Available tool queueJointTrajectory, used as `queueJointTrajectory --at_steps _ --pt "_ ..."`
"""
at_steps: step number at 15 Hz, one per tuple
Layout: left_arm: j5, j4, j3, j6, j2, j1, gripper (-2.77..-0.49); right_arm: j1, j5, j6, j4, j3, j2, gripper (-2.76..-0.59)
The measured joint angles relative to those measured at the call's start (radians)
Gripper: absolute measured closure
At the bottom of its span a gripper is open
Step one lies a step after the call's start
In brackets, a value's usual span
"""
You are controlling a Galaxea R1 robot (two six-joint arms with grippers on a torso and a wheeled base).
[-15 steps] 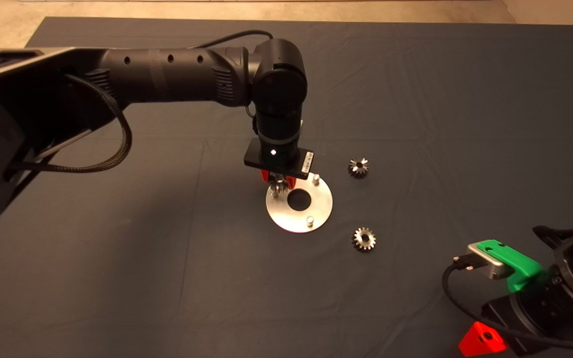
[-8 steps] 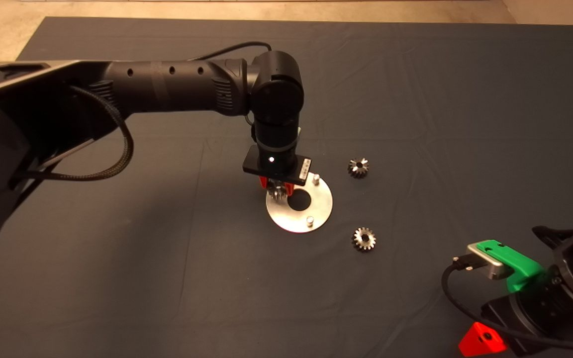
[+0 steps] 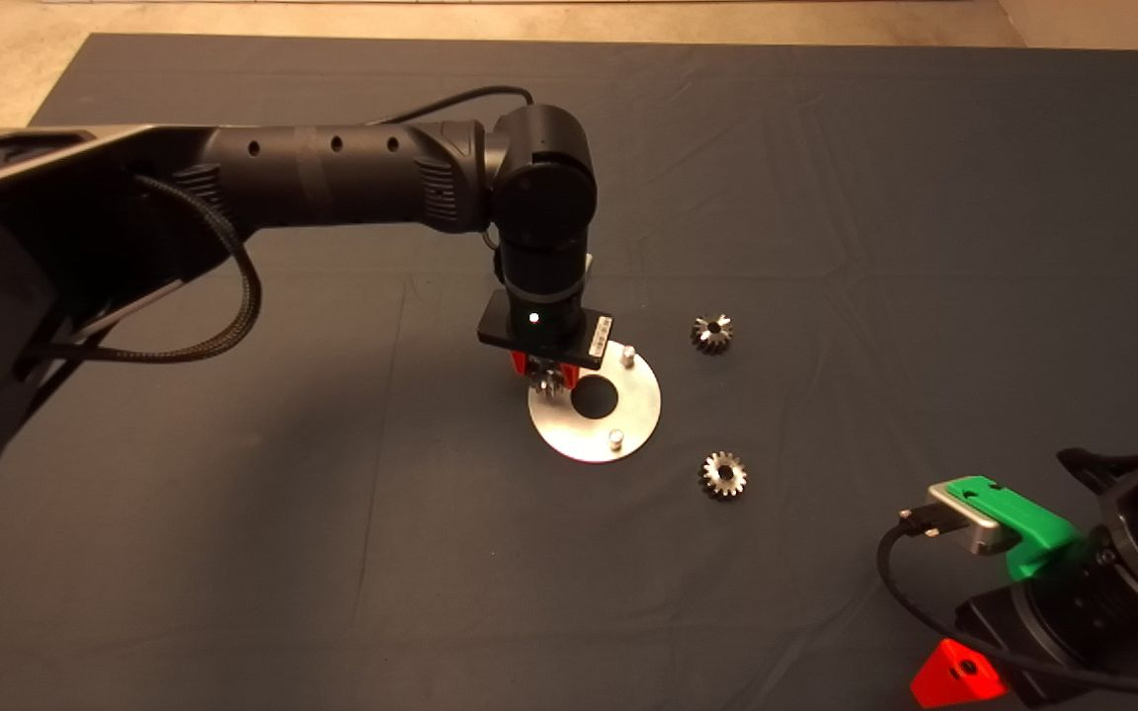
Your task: Install three planetary gears onto the carrier pins
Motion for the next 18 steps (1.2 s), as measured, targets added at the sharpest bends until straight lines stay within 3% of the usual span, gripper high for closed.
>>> queueJointTrajectory --at_steps 6,18 --pt "0.0 0.003 0.0 0.017 0.0 0.0 -0.88 0.001 -0.001 -0.001 0.0 0.0 -0.036 -2.75" --pt "-0.001 0.011 0.0 0.023 -0.003 0.0 -0.87 0.001 0.0 -0.004 0.0 0.0 -0.041 -2.75"
